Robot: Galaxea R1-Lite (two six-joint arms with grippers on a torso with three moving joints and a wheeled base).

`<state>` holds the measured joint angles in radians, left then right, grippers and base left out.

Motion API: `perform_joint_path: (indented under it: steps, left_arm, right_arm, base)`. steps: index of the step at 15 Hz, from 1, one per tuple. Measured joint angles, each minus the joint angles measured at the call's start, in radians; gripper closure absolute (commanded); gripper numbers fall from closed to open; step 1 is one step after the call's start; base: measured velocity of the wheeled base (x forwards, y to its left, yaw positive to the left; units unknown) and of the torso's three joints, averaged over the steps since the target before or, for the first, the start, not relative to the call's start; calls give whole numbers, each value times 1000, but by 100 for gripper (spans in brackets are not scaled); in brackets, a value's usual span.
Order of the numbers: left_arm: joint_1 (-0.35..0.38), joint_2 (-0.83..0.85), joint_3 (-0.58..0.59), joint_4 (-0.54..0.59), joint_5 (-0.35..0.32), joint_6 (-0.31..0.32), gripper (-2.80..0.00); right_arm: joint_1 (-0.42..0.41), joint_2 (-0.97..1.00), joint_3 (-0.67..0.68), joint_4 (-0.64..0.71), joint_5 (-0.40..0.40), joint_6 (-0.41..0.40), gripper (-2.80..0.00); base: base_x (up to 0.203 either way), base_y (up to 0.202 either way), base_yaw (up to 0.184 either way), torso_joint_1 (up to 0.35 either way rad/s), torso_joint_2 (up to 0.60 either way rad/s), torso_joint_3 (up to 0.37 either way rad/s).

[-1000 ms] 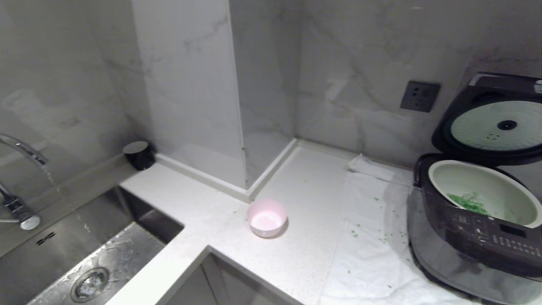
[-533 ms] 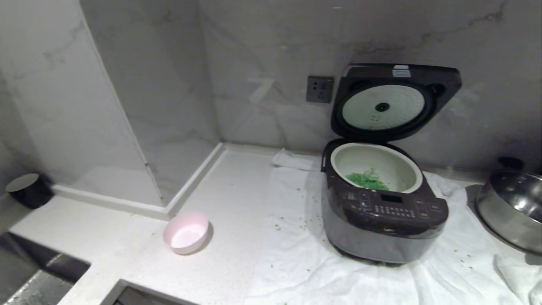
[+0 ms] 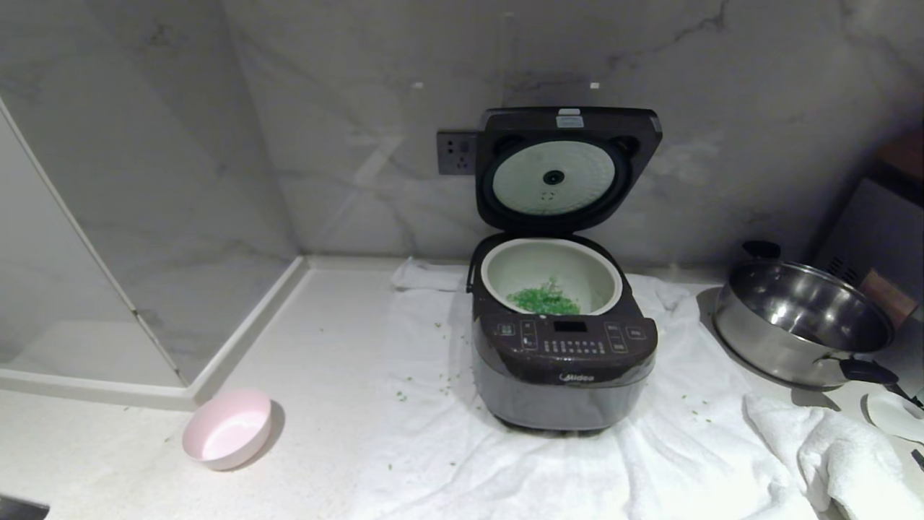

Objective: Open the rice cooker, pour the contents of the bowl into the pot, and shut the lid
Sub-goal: Pick up the bowl on the table

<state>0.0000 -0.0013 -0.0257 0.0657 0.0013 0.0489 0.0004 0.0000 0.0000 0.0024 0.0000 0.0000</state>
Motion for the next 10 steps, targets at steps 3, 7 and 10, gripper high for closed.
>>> perform_joint_path:
  steps: [3, 7, 10]
  left_arm:
    - [1, 0, 0, 0, 0, -2, 0]
    - [1, 0, -1, 0, 0, -2, 0]
    - [0, 0, 0, 0, 0, -4, 0]
  right_arm:
    - [0, 0, 0, 1, 0, 0, 0]
    - [0, 0, 0, 1, 0, 0, 0]
    - [0, 0, 0, 1, 0, 0, 0]
  base:
    - [24, 0, 1, -3, 0, 0]
    - [188, 0, 1, 0, 0, 4]
    - [96, 0, 1, 3, 1, -1]
